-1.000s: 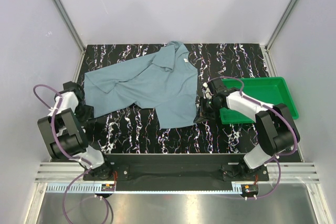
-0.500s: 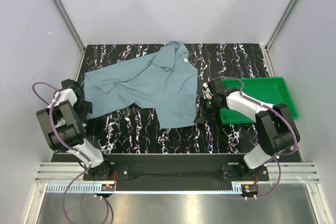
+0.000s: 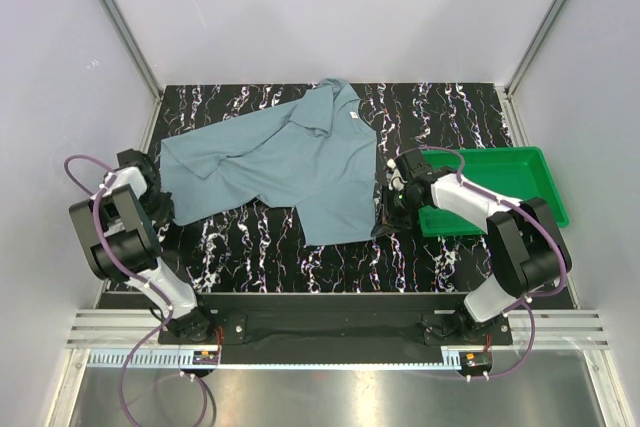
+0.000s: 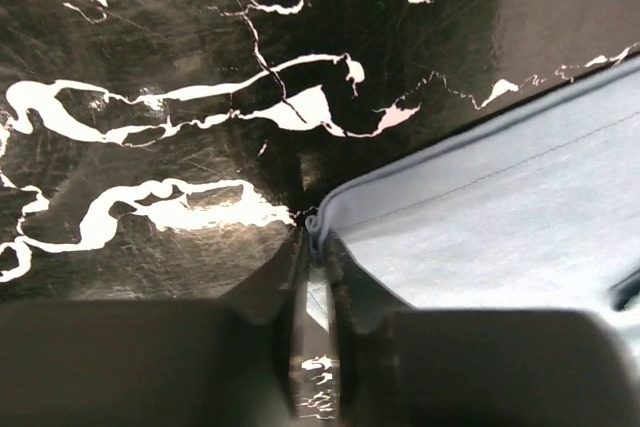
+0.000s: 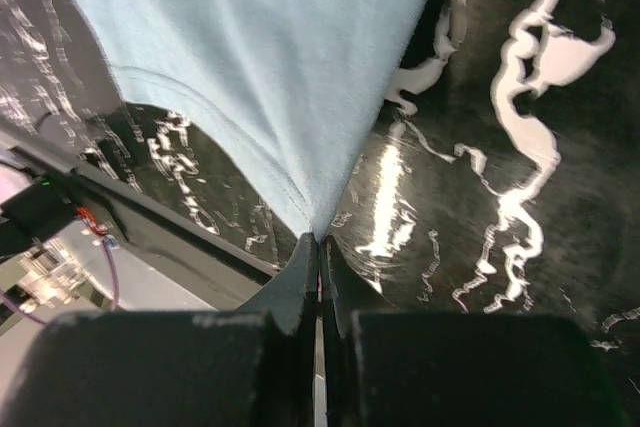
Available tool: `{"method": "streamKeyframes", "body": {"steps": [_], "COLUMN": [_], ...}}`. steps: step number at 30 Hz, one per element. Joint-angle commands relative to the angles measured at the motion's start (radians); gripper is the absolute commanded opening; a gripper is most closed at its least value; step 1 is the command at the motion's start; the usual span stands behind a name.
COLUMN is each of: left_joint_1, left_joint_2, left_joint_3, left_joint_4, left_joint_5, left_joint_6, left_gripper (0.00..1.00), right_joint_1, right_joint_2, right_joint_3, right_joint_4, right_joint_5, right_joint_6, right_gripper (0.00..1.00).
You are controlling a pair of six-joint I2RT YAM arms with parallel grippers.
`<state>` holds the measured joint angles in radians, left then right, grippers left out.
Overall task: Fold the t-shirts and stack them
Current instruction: Flatten the tshirt out
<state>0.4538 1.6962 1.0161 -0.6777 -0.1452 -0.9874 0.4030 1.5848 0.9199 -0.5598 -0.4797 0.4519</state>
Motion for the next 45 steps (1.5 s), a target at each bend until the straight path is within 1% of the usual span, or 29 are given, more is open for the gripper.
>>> {"method": "streamKeyframes", "body": {"steps": [1, 2, 6, 7, 8, 9, 10, 11, 12, 13, 14, 15, 16, 17, 18, 20, 21, 22, 24, 25, 26, 27, 31, 34, 35, 38, 41, 43, 45], "left_joint_1": [0.006, 0.006, 0.008, 0.006, 0.008, 0.008, 0.008, 0.008, 0.008, 0.006, 0.006, 0.006, 0.002, -0.001, -0.003, -0.003, -0.003, -0.003, -0.003, -0.003, -0.001, -0.001, -0.007, -0.014, -0.018, -0.027, -0.027, -0.027, -0.027], "left_joint_2": [-0.053, -0.087, -0.184, -0.202, -0.223, -0.257, -0.276, -0.289, -0.311, -0.323, -0.332, -0.345, -0.36, -0.368, -0.377, -0.418, -0.431, -0.444, -0.475, -0.481, -0.497, -0.509, -0.575, -0.622, -0.638, -0.636, -0.647, -0.68, -0.691], "left_joint_3": [0.03, 0.045, 0.166, 0.221, 0.258, 0.291, 0.324, 0.399, 0.438, 0.482, 0.559, 0.611, 0.656, 0.7, 0.792, 0.861, 0.927, 0.961, 1.019, 1.083, 1.108, 1.13, 1.2, 1.254, 1.26, 1.306, 1.259, 1.157, 1.138], "left_joint_4": [-0.012, -0.051, -0.161, -0.18, -0.21, -0.223, -0.229, -0.247, -0.258, -0.266, -0.263, -0.264, -0.261, -0.266, -0.263, -0.232, -0.229, -0.221, -0.178, -0.163, -0.137, -0.126, -0.112, -0.151, -0.154, -0.204, -0.166, -0.114, -0.099], "left_joint_5": [-0.002, -0.022, -0.068, -0.068, -0.068, -0.067, -0.065, -0.059, -0.054, -0.054, -0.045, -0.045, -0.047, -0.045, -0.036, 0.019, 0.032, 0.051, 0.136, 0.172, 0.223, 0.237, 0.222, 0.148, 0.069, 0.001, 0.057, 0.062, 0.053], "left_joint_6": [0.03, 0.041, 0.105, 0.118, 0.128, 0.157, 0.174, 0.188, 0.216, 0.226, 0.239, 0.272, 0.288, 0.3, 0.315, 0.322, 0.316, 0.313, 0.328, 0.338, 0.351, 0.368, 0.397, 0.408, 0.414, 0.412, 0.389, 0.36, 0.342], "left_gripper": [0.04, 0.0, 0.0, 0.0, 0.0, 0.0, 0.0, 0.0, 0.0, 0.0, 0.0, 0.0, 0.0, 0.0, 0.0, 0.0, 0.0, 0.0, 0.0, 0.0, 0.0, 0.0, 0.0, 0.0, 0.0, 0.0, 0.0, 0.0, 0.0], "right_joint_1": [-0.006, -0.006, -0.035, -0.041, -0.065, -0.079, -0.098, -0.114, -0.143, -0.154, -0.162, -0.17, -0.171, -0.17, -0.171, -0.17, -0.171, -0.17, -0.171, -0.171, -0.171, -0.17, -0.171, -0.171, -0.171, -0.171, -0.171, -0.171, -0.171], "right_joint_2": [-0.036, -0.034, -0.071, -0.074, -0.072, -0.071, -0.071, -0.075, -0.078, -0.086, -0.089, -0.091, -0.098, -0.106, -0.115, -0.15, -0.16, -0.176, -0.2, -0.235, -0.255, -0.278, -0.4, -0.463, -0.474, -0.47, -0.442, -0.44, -0.447], "right_joint_3": [0.06, 0.08, 0.21, 0.302, 0.353, 0.402, 0.495, 0.54, 0.584, 0.681, 0.73, 0.781, 0.883, 0.931, 0.974, 1.078, 1.123, 1.201, 1.258, 1.284, 1.289, 1.287, 1.284, 1.356, 1.379, 1.476, 1.518, 1.481, 1.463], "right_joint_4": [-0.055, -0.083, -0.104, -0.12, -0.141, -0.169, -0.175, -0.18, -0.183, -0.183, -0.184, -0.186, -0.187, -0.186, -0.167, -0.134, -0.127, -0.123, -0.091, -0.071, -0.051, -0.005, 0.08, 0.055, 0.031, -0.024, -0.032, 0.003, 0.037], "right_joint_5": [0.068, 0.085, 0.144, 0.183, 0.202, 0.211, 0.216, 0.228, 0.237, 0.249, 0.256, 0.257, 0.268, 0.271, 0.274, 0.277, 0.286, 0.296, 0.296, 0.302, 0.308, 0.305, 0.242, 0.219, 0.225, 0.292, 0.337, 0.381, 0.406], "right_joint_6": [-0.033, -0.033, 0.007, 0.01, 0.017, 0.024, 0.034, 0.044, 0.062, 0.07, 0.076, 0.07, 0.058, 0.03, 0.016, -0.016, -0.025, -0.033, -0.086, -0.099, -0.119, -0.125, -0.157, -0.2, -0.231, -0.292, -0.321, -0.347, -0.358], "right_gripper": [0.0, 0.0, 0.0, 0.0, 0.0, 0.0, 0.0, 0.0, 0.0, 0.0, 0.0, 0.0, 0.0, 0.0, 0.0, 0.0, 0.0, 0.0, 0.0, 0.0, 0.0, 0.0, 0.0, 0.0, 0.0, 0.0, 0.0, 0.0, 0.0]}}
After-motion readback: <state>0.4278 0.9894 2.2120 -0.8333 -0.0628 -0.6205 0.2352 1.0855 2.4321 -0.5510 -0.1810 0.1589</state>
